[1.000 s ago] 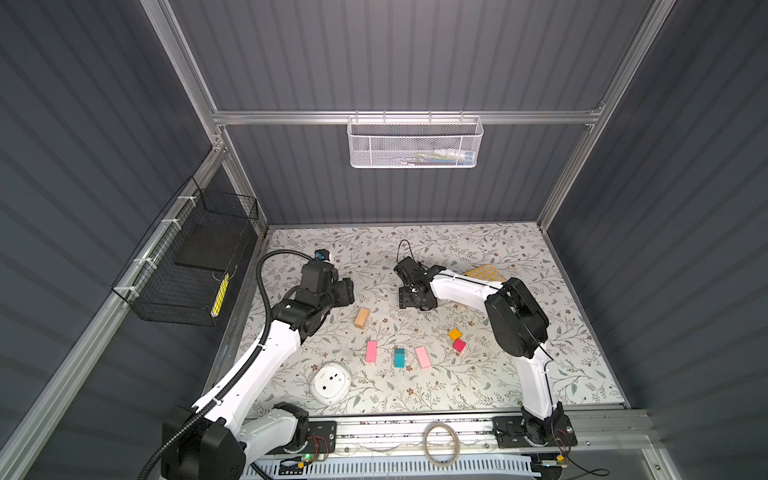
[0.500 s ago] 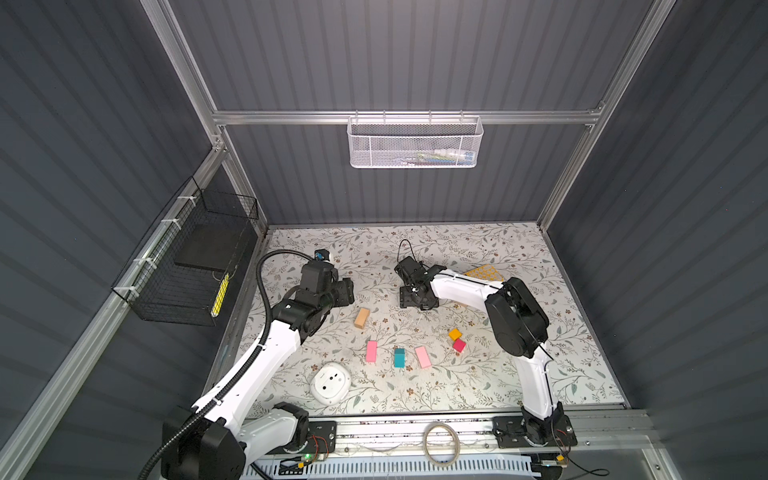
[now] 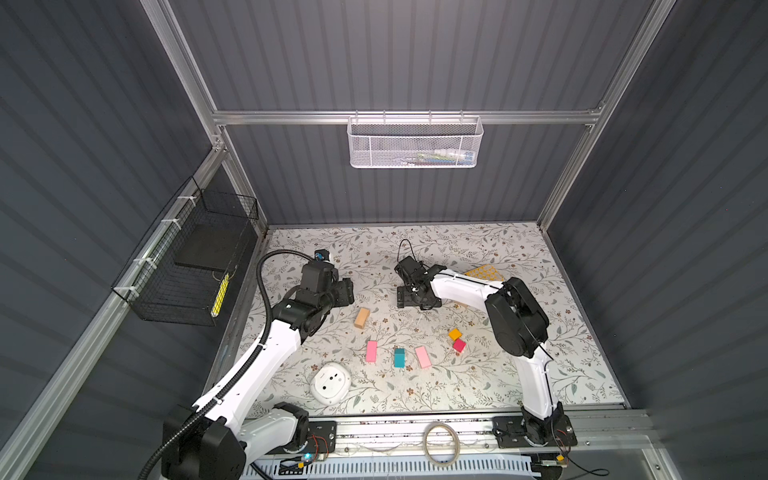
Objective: Build the wood block tower
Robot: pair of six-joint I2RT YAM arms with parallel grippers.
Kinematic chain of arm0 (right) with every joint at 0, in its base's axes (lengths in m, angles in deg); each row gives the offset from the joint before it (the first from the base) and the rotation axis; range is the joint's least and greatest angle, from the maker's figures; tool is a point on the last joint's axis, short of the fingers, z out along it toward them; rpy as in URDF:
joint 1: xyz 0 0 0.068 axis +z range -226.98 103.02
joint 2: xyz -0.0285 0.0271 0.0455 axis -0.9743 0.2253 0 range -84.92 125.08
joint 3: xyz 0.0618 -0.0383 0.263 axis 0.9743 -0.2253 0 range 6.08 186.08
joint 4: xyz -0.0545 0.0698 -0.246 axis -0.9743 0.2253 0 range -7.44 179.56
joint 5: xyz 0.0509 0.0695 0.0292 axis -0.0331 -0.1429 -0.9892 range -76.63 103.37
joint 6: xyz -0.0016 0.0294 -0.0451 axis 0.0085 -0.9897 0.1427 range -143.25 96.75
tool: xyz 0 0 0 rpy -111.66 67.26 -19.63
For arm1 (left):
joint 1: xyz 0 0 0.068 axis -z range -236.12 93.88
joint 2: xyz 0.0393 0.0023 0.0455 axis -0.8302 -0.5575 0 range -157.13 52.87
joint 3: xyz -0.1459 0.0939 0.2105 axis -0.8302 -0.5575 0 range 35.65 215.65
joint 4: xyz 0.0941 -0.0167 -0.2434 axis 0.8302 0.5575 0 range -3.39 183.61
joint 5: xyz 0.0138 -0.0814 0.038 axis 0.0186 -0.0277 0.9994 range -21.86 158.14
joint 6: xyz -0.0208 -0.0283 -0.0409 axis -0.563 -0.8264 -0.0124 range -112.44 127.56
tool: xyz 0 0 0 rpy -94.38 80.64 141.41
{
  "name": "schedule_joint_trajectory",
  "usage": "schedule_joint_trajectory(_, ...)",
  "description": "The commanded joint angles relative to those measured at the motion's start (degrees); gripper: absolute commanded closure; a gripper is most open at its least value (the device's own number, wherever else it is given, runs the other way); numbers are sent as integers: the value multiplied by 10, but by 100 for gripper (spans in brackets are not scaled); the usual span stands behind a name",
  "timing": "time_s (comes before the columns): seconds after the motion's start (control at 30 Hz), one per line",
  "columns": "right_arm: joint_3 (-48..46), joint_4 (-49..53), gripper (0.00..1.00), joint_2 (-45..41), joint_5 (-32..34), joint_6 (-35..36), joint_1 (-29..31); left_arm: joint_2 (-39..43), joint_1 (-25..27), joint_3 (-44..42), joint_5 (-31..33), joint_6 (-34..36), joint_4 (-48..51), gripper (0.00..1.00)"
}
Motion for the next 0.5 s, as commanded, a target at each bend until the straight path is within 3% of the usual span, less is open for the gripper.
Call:
schedule_joint_trajectory(0.0,17,19,1,-11,8,6,-2,-5,4,2,6,12,14,29)
schedule_joint_trajectory(0.47,18,35,1,-78,16,8,-2,-9,4,6,5,15,15,28)
